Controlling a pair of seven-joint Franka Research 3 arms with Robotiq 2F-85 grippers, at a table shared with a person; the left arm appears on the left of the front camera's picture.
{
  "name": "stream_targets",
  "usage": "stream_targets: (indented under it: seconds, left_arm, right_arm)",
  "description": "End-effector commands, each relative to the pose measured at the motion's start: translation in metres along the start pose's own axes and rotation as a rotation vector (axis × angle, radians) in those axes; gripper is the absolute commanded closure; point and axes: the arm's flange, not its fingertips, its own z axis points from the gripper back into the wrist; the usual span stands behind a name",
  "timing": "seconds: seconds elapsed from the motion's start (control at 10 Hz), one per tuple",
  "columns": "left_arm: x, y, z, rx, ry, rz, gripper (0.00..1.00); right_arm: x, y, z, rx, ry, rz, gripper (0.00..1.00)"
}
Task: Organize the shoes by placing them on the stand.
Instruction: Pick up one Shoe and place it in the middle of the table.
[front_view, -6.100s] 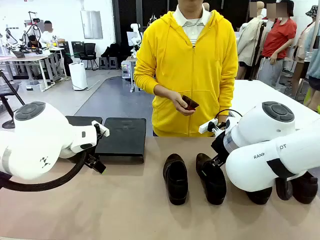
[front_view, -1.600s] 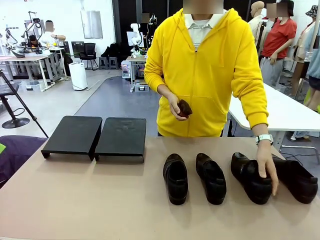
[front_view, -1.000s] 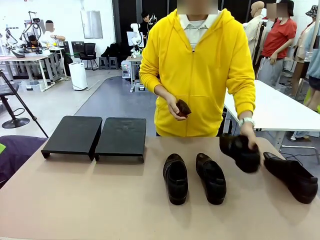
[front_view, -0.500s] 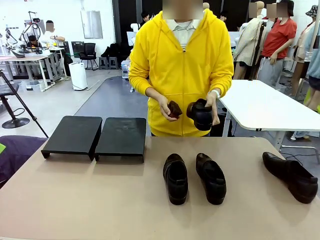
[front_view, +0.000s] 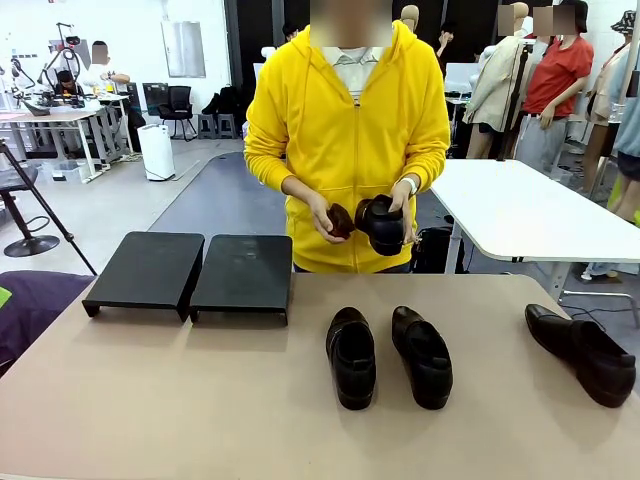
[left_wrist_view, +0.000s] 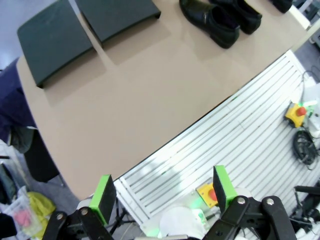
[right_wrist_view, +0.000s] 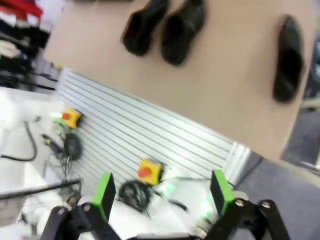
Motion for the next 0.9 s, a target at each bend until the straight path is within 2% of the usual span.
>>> stream_targets:
  seconds: [0.0, 0.2, 0.3, 0.4, 0.5, 0.6, 0.7, 0.8]
  left_arm:
    - [-0.003, 0.0, 0.001, 0.0, 0.004, -0.009, 0.0]
    - [-0.003, 0.0, 0.001, 0.0, 0.004, -0.009, 0.0]
    - [-0.003, 0.0, 0.001, 0.0, 0.004, -0.009, 0.0]
    - [-0.003, 0.0, 0.001, 0.0, 0.004, -0.009, 0.0]
    - [-0.003, 0.0, 0.001, 0.0, 0.004, -0.009, 0.0]
    - [-0.003, 0.0, 0.001, 0.0, 0.004, -0.009, 0.0]
    - [-0.003, 0.0, 0.001, 0.0, 0.004, -0.009, 0.0]
    - [-0.003, 0.0, 0.001, 0.0, 0.004, -0.009, 0.0]
  right_arm:
    - [0.052, 0.065, -0.042, -0.014, 0.008, -0.014, 0.0]
    - [0.081, 0.133, -0.118, -0.027, 0.171, -0.013, 0.0]
    - [0.088, 0.171, -0.155, -0.015, 0.229, 0.001, 0.0]
    - [0.09, 0.195, -0.182, -0.018, 0.248, 0.051, 0.0]
    - [0.094, 0.203, -0.2, -0.002, 0.266, 0.057, 0.0]
    - [0.096, 0.189, -0.197, 0.046, 0.264, 0.059, 0.0]
    - [0.075, 0.203, -0.199, -0.023, 0.272, 0.066, 0.0]
    - [0.075, 0.203, -0.199, -0.023, 0.272, 0.066, 0.0]
